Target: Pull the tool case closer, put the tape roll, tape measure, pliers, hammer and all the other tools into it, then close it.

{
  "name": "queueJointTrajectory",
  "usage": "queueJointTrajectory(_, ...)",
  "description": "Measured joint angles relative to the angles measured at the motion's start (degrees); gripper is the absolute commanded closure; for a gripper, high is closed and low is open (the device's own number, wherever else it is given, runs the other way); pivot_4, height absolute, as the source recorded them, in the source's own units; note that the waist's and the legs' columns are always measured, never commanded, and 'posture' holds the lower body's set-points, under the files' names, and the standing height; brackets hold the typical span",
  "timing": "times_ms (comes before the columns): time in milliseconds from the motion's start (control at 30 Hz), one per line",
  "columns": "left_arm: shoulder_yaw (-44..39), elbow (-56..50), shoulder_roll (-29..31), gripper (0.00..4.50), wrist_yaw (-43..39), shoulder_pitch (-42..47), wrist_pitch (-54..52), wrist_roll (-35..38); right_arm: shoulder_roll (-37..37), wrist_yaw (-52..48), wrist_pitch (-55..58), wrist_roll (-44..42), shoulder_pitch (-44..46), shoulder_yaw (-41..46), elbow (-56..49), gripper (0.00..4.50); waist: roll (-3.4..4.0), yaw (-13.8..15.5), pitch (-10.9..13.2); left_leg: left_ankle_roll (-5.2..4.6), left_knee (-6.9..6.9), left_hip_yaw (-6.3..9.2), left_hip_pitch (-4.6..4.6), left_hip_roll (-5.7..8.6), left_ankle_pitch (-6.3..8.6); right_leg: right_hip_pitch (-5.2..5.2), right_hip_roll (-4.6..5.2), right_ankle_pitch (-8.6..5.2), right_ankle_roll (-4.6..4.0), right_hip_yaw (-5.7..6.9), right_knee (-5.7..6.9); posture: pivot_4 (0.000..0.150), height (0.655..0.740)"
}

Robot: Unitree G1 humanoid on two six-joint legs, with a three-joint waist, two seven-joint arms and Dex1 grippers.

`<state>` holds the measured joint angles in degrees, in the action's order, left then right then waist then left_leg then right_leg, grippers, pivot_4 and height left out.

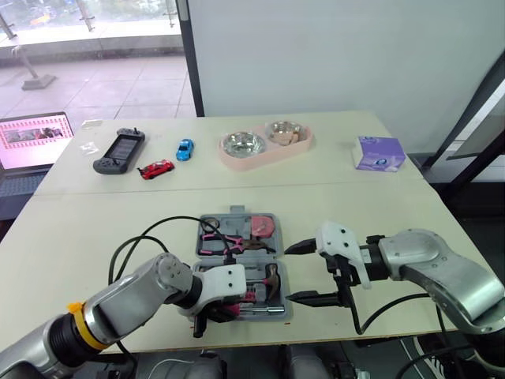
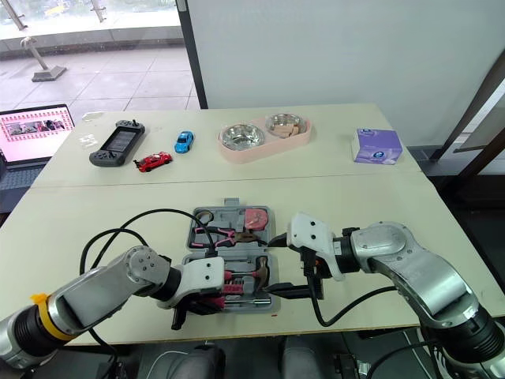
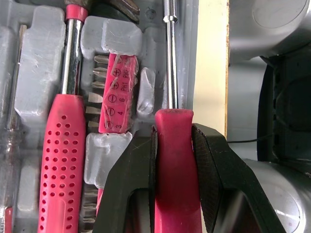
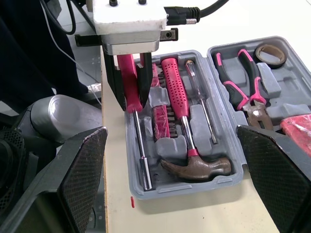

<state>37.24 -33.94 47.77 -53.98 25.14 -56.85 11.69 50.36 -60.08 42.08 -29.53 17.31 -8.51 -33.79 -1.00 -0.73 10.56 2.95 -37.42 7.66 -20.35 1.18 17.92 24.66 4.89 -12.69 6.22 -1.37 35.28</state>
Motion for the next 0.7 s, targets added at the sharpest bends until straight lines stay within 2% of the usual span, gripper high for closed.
queueJointTrajectory(200, 0.2, 0.1, 0.2, 3.91, -0.1, 0.0, 1.4, -0.9, 0.0, 0.2, 0.3, 0.0, 0.0, 0.0, 0.0, 0.00, 0.00, 0.0, 0.0, 0.00, 0.00, 0.00, 0.00, 0.00, 0.00, 0.00, 0.00, 0.00, 0.00, 0.00, 0.00, 0.150, 0.7360)
queueJointTrajectory(400, 0.2, 0.0, 0.7, 1.00, -0.6, 0.0, 2.6, -1.6, 0.0, 0.3, 0.9, -0.2, 0.0, -0.3, 0.0, 0.00, 0.00, 0.0, 0.0, 0.00, -0.01, 0.00, 0.00, 0.00, 0.00, 0.00, 0.00, 0.00, 0.00, 0.00, 0.00, 0.150, 0.7360)
queueJointTrajectory(700, -1.8, -1.0, 0.9, 1.00, -1.0, -0.3, 2.3, -0.9, 0.0, 0.6, 1.0, -0.6, 0.0, -0.3, 0.0, 0.00, 0.00, 0.0, 0.0, 0.00, -0.02, 0.00, 0.00, 0.00, 0.00, 0.00, 0.00, 0.00, 0.01, 0.00, 0.02, 0.150, 0.7360)
